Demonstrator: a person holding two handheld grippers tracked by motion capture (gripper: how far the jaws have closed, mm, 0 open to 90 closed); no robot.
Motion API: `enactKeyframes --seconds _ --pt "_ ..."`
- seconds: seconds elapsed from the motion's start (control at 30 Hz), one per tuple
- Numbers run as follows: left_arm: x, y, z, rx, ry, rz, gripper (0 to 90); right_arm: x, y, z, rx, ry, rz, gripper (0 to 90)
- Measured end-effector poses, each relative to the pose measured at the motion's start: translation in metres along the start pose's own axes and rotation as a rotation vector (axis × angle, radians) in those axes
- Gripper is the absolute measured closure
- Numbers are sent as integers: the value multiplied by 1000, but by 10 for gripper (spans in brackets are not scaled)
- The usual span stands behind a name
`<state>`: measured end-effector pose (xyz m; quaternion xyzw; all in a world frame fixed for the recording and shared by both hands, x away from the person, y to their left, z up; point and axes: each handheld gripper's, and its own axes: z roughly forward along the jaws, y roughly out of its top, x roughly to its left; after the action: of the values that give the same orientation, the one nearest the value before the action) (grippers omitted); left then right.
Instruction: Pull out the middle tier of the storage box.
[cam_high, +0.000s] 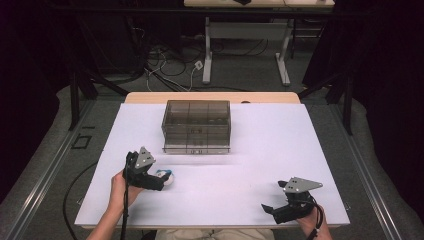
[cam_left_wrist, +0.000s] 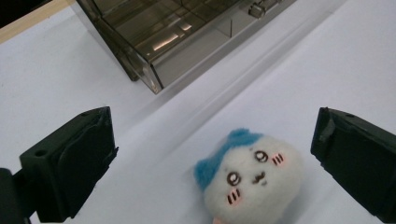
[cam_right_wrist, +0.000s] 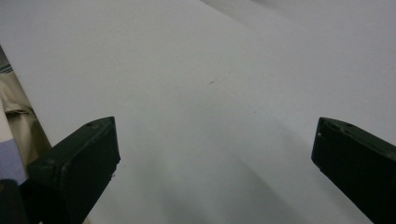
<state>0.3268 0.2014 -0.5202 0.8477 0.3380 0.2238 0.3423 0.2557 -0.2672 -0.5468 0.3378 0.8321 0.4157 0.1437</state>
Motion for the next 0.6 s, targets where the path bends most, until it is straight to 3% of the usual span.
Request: enactKeyframes --seconds 0.3,0.6 --pt "-4 -5 -3 -13 -21 -9 2 0 0 0 2 -1 -9 5" --pt "-8 -2 0 -4 -36 19 2 0 1 1 -2 -3 -16 4"
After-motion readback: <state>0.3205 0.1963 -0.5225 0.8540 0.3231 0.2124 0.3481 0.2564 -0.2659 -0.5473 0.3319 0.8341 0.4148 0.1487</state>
